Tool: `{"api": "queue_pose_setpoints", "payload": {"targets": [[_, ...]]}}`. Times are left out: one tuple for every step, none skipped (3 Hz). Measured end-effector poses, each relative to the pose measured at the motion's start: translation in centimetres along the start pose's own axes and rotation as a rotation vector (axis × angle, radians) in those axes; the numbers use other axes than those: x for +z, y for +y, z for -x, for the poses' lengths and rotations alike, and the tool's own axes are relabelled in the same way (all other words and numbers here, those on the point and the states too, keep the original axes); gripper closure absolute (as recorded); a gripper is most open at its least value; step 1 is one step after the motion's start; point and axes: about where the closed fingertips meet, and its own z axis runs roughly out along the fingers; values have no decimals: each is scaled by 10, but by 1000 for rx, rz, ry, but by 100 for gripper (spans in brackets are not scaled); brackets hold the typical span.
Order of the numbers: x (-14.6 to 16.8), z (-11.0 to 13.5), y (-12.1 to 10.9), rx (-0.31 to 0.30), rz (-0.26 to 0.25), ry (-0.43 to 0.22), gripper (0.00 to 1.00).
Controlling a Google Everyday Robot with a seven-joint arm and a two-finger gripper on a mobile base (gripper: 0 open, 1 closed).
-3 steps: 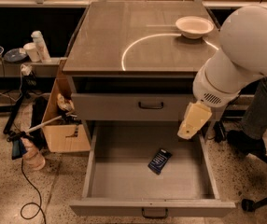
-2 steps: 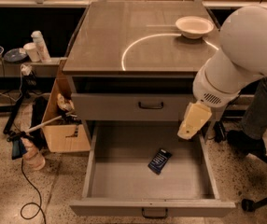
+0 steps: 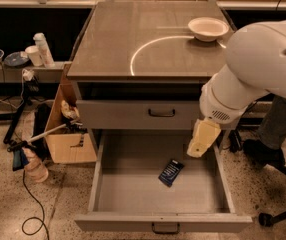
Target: Pick rxbar chocolate from middle drawer and place on counter
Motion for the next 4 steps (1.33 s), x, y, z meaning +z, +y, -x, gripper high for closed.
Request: {"api": "queue_pose_setpoints", "payload": {"targets": [[9,3,9,-76,40,-52,0],[12,10,14,-178,109,-125,0],[11,19,15,-293,200,-218,0],[9,21,16,-347,207,-231,0]]}}
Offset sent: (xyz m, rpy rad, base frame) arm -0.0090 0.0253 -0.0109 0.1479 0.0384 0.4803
